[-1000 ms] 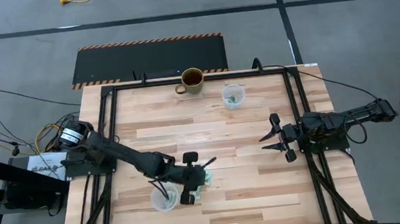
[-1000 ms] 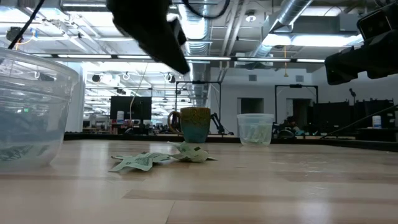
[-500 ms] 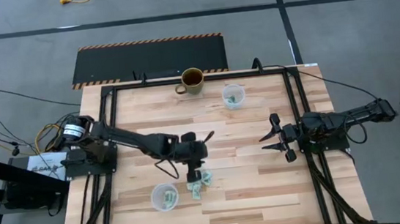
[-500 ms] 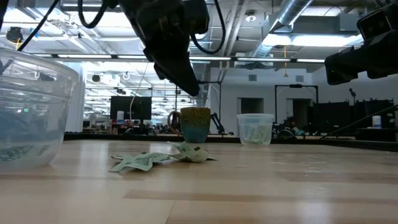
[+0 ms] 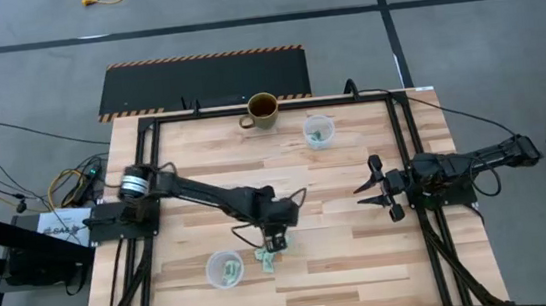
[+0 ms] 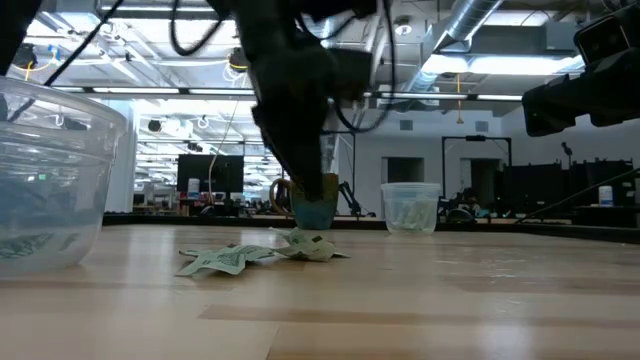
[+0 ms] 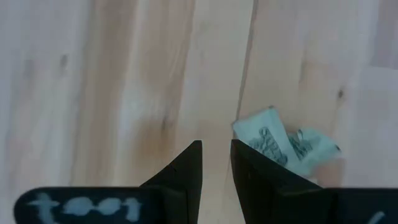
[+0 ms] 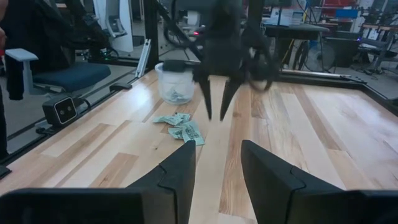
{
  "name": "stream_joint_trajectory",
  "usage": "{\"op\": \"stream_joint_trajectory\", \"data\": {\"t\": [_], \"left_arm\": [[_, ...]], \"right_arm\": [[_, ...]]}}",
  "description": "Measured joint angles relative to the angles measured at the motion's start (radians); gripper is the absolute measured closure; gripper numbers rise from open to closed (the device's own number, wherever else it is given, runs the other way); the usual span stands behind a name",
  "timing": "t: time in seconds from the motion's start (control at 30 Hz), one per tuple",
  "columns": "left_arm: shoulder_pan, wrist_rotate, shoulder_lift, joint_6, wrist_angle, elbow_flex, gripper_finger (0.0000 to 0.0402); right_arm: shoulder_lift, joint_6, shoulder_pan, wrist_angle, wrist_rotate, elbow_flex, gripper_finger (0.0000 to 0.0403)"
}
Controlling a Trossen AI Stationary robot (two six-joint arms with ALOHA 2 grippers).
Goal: Pick and place items into bin
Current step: Put the stevia packet into the bottom transparent bin
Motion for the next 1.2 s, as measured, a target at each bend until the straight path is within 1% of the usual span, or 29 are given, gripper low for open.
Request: {"op": "stream_joint_trajectory", "data": {"t": [0.13, 0.23, 0.33, 0.4, 0.57, 0.67, 1.07, 1.2], "left_arm": [[0.001, 0.03, 0.082, -0.005, -0.118, 0.1, 0.0329], [-0.004, 0.075, 0.109, -0.037, -0.109, 0.132, 0.0329], [-0.022, 0.119, 0.109, -0.064, -0.083, 0.133, 0.0329], [-0.034, 0.11, 0.109, -0.082, -0.061, 0.134, 0.0329], [-0.053, 0.062, 0.109, -0.137, -0.062, 0.126, 0.0329], [-0.053, 0.05, 0.109, -0.16, -0.068, 0.117, 0.0329], [-0.053, 0.048, 0.119, -0.188, -0.059, 0.116, 0.0329], [-0.052, 0.096, 0.155, -0.187, -0.057, 0.12, 0.0329]], "right_arm": [[0.0, 0.0, 0.0, 0.0, 0.0, 0.0, 0.028], [0.0, 0.0, 0.0, 0.0, 0.0, 0.0, 0.028], [0.002, 0.0, 0.0, 0.001, 0.0, 0.0, 0.028], [0.0, 0.0, 0.0, -0.001, 0.0, 0.0, 0.028], [0.001, 0.0, 0.0, 0.001, 0.0, 0.0, 0.028], [0.0, 0.0, 0.0, 0.0, 0.0, 0.0, 0.028], [0.0, 0.0, 0.0, 0.0, 0.0, 0.0, 0.028], [0.001, 0.0, 0.0, 0.0, 0.0, 0.0, 0.028]]}}
